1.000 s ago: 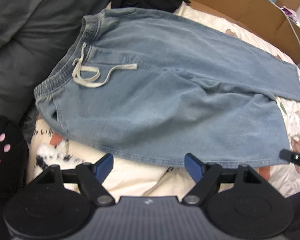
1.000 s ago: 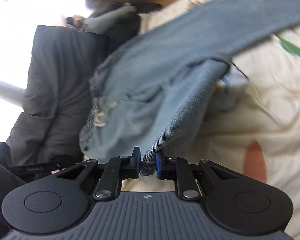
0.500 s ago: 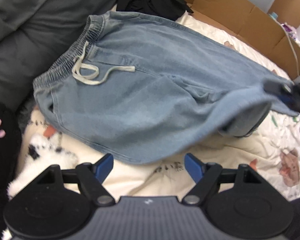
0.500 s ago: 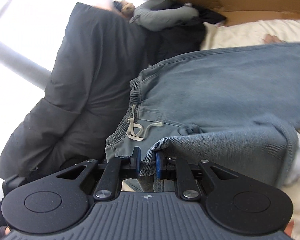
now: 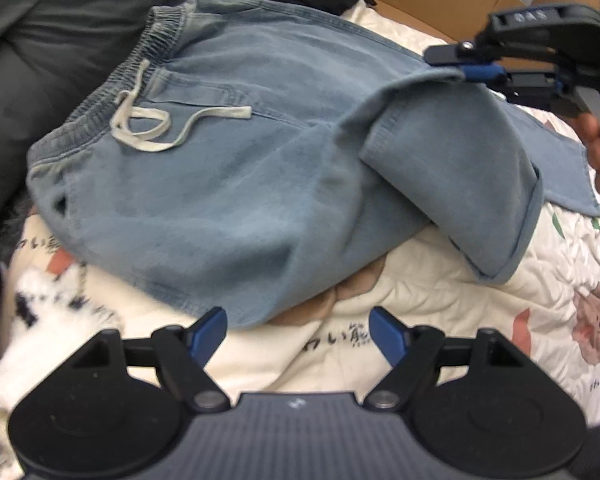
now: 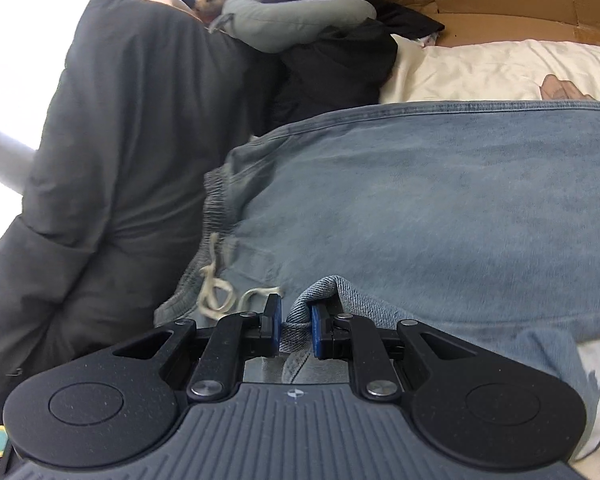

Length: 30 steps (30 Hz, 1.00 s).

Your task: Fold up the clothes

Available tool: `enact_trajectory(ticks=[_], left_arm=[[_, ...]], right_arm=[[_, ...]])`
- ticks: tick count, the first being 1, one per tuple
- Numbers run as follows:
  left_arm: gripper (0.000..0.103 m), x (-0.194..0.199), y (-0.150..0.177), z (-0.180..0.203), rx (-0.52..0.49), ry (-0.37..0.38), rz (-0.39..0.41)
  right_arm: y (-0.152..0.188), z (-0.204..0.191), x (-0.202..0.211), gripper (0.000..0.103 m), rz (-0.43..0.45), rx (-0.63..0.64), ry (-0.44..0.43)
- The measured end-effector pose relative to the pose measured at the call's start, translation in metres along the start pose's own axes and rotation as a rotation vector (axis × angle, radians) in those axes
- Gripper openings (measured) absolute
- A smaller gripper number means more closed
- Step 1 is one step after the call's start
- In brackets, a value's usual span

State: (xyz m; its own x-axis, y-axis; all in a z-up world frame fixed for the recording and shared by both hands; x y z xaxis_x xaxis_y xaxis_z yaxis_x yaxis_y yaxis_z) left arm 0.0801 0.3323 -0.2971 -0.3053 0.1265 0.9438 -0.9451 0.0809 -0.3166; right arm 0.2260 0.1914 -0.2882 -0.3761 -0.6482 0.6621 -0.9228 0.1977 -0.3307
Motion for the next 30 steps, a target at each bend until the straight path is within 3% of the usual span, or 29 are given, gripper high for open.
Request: enact_trajectory(ticks=[4, 8, 12, 20, 30], left_arm=[[0.080, -0.013, -0.015, 0.010, 0.009, 0.019, 0.018], [0.080, -0.019, -0.031, 0.021, 0.002, 0.030, 0.030], [0.080, -0.025, -0.047, 0.034, -0.009, 0.058, 0.050], [0.080, -0.043, -0.070, 0.053, -0.026, 0.057, 0.048], [0.080, -0.041, -0.081, 0.044, -0.073, -0.007, 0.036]], right_arm=[[-0.006, 0.009, -0.021, 0.021, -0.060, -0.014, 0.042], [-0.016, 0.008, -0.012, 0.053, -0.061, -0.029, 0.003], [-0.029, 0.005, 0.019, 0.065, -0.028, -0.019, -0.031], [-0.022, 0.038, 0.099, 0.065, 0.079, -0.062, -0.038], [0.060, 0.106, 0.133, 0.065, 0.103, -0.150, 0.045]])
Point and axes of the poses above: each gripper's, at about its wrist camera, not at the fingertips, and x roughly against the way its jaws point, z to its right, y to its underside, the point moved 10 cm from there along -x, roughly the way its jaws point, and after that the axes turned 6 degrees about -x, right-handed, at the moved point
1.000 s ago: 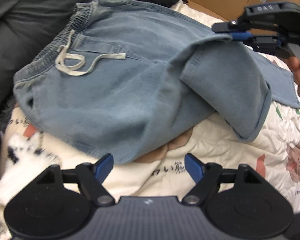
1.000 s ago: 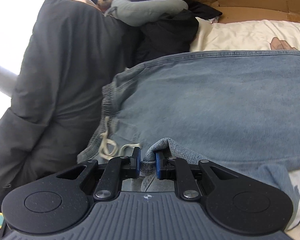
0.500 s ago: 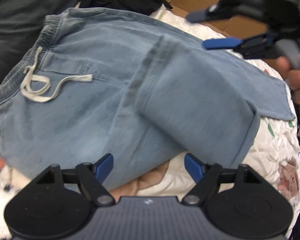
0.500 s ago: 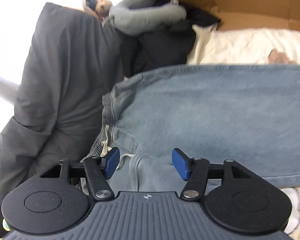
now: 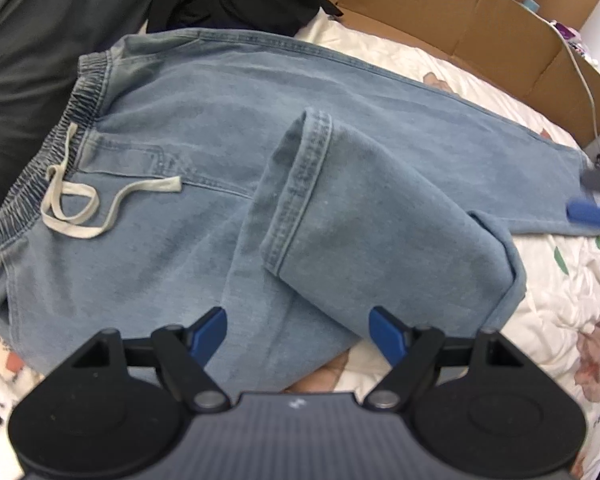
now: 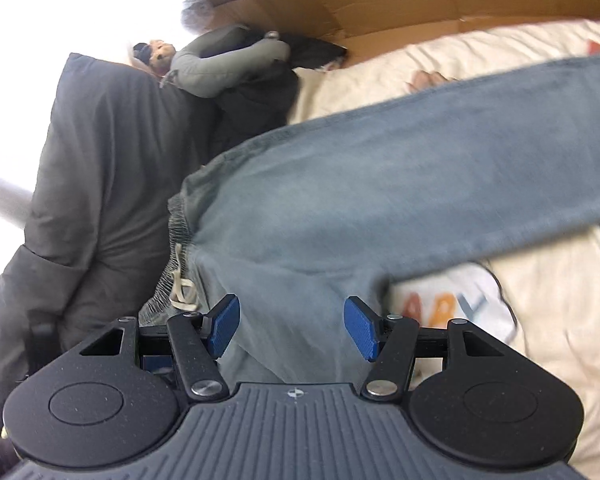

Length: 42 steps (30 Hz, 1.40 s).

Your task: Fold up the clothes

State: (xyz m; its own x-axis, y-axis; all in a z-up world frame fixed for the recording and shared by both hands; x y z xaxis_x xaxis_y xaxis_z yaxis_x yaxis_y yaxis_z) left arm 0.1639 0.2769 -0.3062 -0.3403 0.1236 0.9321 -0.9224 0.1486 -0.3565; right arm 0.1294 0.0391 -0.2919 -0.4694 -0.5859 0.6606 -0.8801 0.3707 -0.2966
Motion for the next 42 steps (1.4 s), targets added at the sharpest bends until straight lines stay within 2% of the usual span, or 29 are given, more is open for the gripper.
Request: enact_trajectory(ticks=[4, 7, 14, 22, 27, 28, 29, 30, 35, 42], left_arm=[[0.080, 0.007, 0.003, -0.005, -0.003, -0.023, -0.005], [0.080, 0.013, 0.004, -0.008, -0.014, -0.044, -0.003], [0.080, 0.026, 0.020, -0.018, -0.006, -0.070, -0.010], [0.080, 0.029, 0.045, -0.036, 0.023, -0.090, -0.027], [0.080, 0.020, 0.061, -0.047, 0.060, -0.099, -0.068], [0.080, 0.019, 0.063, -0.048, 0.064, -0.099, -0.073], [0.080, 0.018, 0.064, -0.048, 0.067, -0.098, -0.078], [0.080, 0.017, 0.065, -0.048, 0.071, -0.097, -0.083], [0.080, 0.021, 0.060, -0.043, 0.052, -0.101, -0.065], [0.080, 0.034, 0.044, -0.032, 0.062, -0.091, -0.016]], right_arm=[[0.029, 0.025, -0.003, 0.065, -0.026, -0.024, 0.064], [0.054, 0.037, -0.010, 0.065, -0.034, -0.037, 0.078], [0.099, 0.045, -0.040, 0.061, -0.080, 0.040, 0.099], [0.120, 0.043, -0.071, 0.061, -0.134, 0.059, 0.104], [0.121, 0.050, -0.092, 0.060, -0.133, 0.008, 0.156], [0.121, 0.052, -0.094, 0.049, -0.135, 0.006, 0.172], [0.122, 0.053, -0.095, 0.032, -0.139, 0.011, 0.190], [0.122, 0.055, -0.097, 0.021, -0.142, 0.016, 0.208], [0.117, 0.051, -0.073, 0.013, -0.145, 0.048, 0.203], [0.086, 0.051, -0.012, 0.011, -0.065, 0.062, 0.228]])
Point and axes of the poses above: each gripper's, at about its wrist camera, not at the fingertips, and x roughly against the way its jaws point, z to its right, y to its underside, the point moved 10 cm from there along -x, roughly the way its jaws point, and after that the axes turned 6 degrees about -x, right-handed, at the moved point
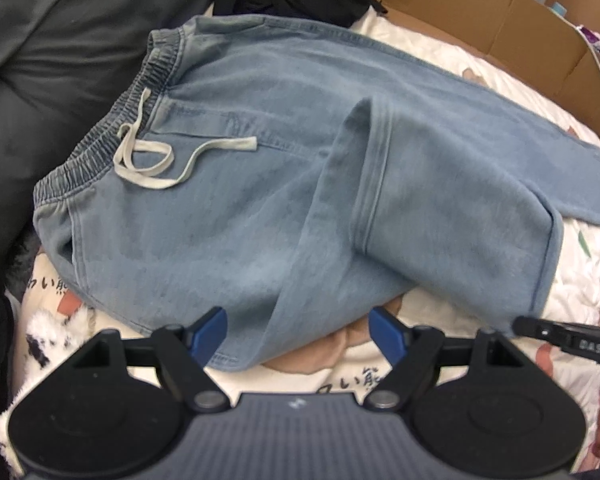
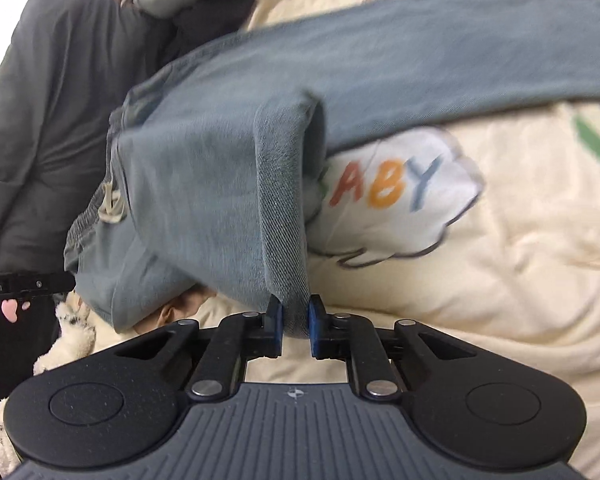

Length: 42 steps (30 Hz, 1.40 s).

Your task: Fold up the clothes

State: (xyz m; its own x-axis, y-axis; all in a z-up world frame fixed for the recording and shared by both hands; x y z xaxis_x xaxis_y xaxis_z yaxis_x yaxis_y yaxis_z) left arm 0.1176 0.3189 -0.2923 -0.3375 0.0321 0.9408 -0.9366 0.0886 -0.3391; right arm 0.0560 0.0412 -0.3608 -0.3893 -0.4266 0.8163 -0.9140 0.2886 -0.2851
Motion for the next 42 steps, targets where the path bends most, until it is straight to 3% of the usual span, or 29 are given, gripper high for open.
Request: enact_trajectory(ticks=[8, 17, 25, 33, 42], left_arm=[[0.080, 0.024, 0.003, 0.019, -0.001, 0.022, 0.038], [0.080, 0.042, 0.018, 0.023, -0.003, 0.012, 0.036], [0.080, 0.056, 0.027, 0.017, 0.031, -0.010, 0.041], [0.080, 0.065, 0.033, 0.013, 0.040, -0.027, 0.047], [0.080, 0.067, 0.033, 0.007, 0.043, -0.037, 0.045]], right_arm=[[-0.035, 0.016, 0.071, 0.010, 0.080, 0.047, 0.025], [-0.042, 0.047, 0.140, 0.010, 0.086, 0.094, 0.084], [-0.043, 0.055, 0.177, 0.009, 0.064, 0.181, 0.128], [-0.060, 0.045, 0.185, 0.009, -0.030, 0.240, 0.162], [-0.083, 0.061, 0.143, 0.010, 0.016, 0.168, 0.200]])
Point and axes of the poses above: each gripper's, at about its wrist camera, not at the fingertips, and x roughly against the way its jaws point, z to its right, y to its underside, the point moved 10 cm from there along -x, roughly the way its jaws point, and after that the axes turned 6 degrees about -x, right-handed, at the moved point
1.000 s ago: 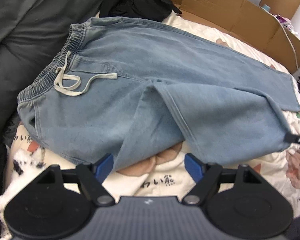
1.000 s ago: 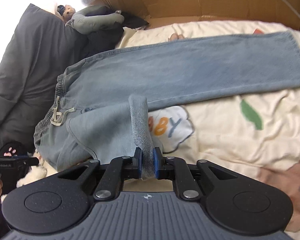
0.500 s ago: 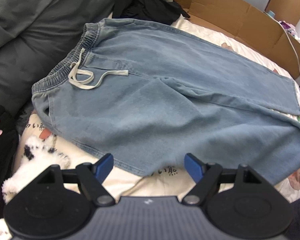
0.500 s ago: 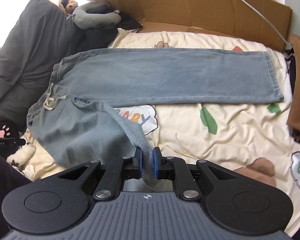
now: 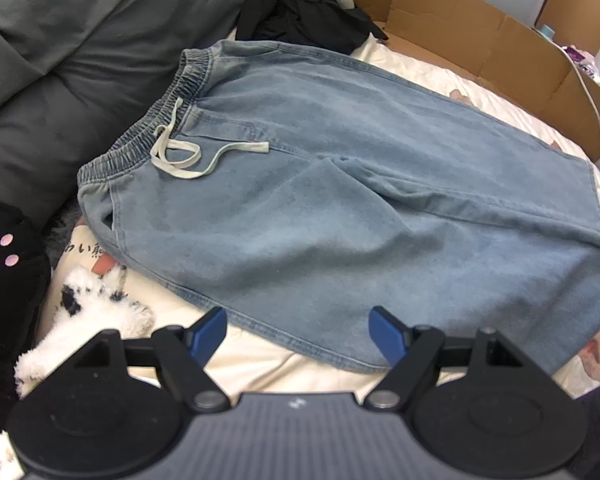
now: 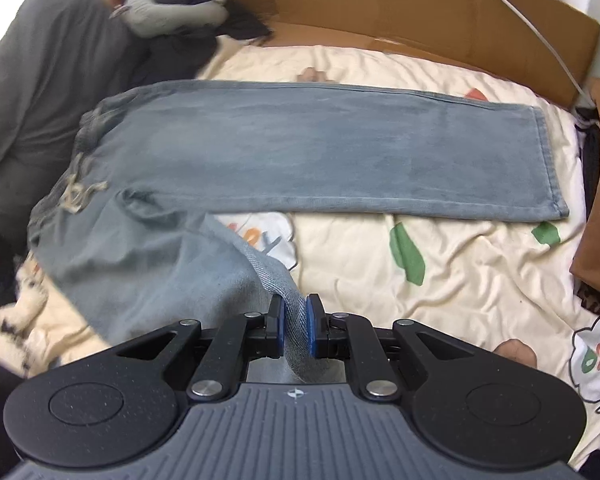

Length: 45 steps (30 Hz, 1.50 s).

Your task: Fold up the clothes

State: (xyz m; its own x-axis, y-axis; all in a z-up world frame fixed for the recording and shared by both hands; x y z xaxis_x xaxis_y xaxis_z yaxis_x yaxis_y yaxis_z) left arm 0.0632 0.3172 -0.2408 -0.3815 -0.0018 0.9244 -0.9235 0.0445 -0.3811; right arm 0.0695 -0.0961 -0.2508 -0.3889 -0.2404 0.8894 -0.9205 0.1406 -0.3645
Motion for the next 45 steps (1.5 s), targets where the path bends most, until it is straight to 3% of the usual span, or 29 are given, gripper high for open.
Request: enact_trajectory(ticks=[10, 14, 17, 23, 27, 34, 39, 45], left_arm=[[0.080, 0.006, -0.008, -0.012, -0.016, -0.035, -0.001], [0.080, 0.003, -0.004, -0.018, 0.006, -0.043, -0.016], [0.080, 0.000, -0.001, -0.019, 0.002, -0.045, -0.027], [0.080, -0.009, 0.001, -0.019, 0.006, -0.047, -0.045], [0.080, -0.014, -0.001, -0.012, -0.009, -0.039, -0.047], [0.080, -0.018, -0.004, -0.003, -0.024, -0.033, -0.050], [0.080, -0.018, -0.005, 0.003, -0.038, -0.034, -0.053], [0.080, -0.020, -0.007, 0.005, -0.052, -0.050, -0.061]], right_arm=[[-0.024, -0.004, -0.032, 0.012, -0.003, -0.031, -0.018], [-0.036, 0.002, -0.034, 0.023, 0.027, -0.083, -0.071], [-0.046, 0.012, -0.024, 0.040, 0.075, -0.103, -0.083], [-0.051, 0.048, 0.002, 0.040, 0.172, -0.171, -0.075], [-0.032, 0.074, 0.008, 0.040, 0.179, -0.240, -0.061], [0.030, 0.104, -0.006, 0.040, 0.113, -0.299, -0.011], [0.064, 0.104, -0.022, 0.040, 0.091, -0.330, -0.028], [0.096, 0.093, -0.053, 0.040, 0.036, -0.273, -0.030]])
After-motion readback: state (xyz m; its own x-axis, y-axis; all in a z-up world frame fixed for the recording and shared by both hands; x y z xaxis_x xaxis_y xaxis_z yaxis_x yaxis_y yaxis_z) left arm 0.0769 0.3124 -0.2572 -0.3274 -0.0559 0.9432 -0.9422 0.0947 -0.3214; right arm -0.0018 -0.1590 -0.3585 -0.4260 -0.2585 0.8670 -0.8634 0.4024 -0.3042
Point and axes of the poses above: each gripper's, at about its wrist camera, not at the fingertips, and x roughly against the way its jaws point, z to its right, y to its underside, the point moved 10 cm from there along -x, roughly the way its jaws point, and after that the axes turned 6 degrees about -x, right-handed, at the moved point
